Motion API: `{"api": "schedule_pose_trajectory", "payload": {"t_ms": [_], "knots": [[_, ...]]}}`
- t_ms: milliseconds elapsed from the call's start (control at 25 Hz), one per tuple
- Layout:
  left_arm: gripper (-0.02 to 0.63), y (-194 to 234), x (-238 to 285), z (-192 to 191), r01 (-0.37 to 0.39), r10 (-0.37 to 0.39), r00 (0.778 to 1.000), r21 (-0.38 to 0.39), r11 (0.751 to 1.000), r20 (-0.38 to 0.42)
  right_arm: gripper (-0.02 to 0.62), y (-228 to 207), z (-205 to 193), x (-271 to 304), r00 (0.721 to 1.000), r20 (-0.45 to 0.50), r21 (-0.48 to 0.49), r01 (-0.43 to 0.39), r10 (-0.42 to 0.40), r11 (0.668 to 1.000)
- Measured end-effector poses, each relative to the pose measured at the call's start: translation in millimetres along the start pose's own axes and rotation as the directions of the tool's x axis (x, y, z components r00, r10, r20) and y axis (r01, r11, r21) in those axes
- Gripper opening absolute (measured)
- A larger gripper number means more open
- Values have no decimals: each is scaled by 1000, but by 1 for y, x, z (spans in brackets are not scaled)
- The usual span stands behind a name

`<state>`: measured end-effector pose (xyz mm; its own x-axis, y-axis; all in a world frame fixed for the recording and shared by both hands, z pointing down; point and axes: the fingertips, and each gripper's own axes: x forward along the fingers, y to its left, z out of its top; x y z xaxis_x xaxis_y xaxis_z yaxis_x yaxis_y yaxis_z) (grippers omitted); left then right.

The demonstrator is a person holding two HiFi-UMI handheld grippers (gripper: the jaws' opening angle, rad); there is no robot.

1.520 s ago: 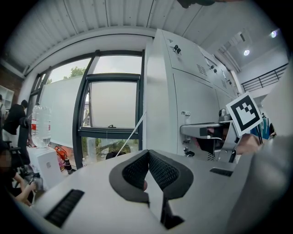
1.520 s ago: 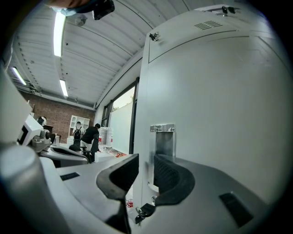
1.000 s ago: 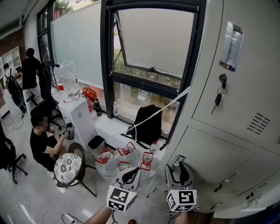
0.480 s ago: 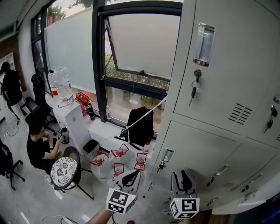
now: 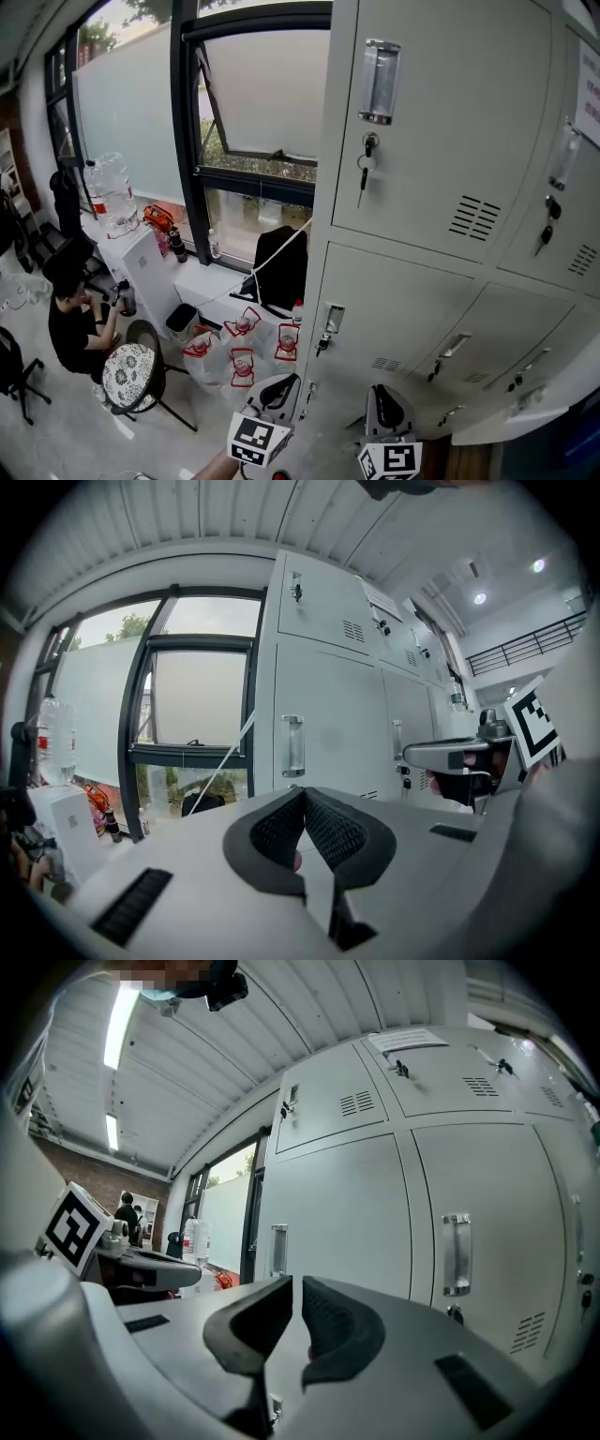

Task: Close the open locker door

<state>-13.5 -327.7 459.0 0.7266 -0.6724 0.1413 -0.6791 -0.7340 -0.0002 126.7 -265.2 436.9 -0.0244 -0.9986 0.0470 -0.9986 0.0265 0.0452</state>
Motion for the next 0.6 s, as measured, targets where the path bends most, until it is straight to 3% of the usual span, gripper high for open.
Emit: {"api": "schedule_pose_trajectory", "payload": {"t_ms": [600], "knots": [[21, -15, -16, -19, 34, -33, 999, 6, 999, -33, 25, 8, -24, -21, 999, -30, 54, 16, -14, 998]]}}
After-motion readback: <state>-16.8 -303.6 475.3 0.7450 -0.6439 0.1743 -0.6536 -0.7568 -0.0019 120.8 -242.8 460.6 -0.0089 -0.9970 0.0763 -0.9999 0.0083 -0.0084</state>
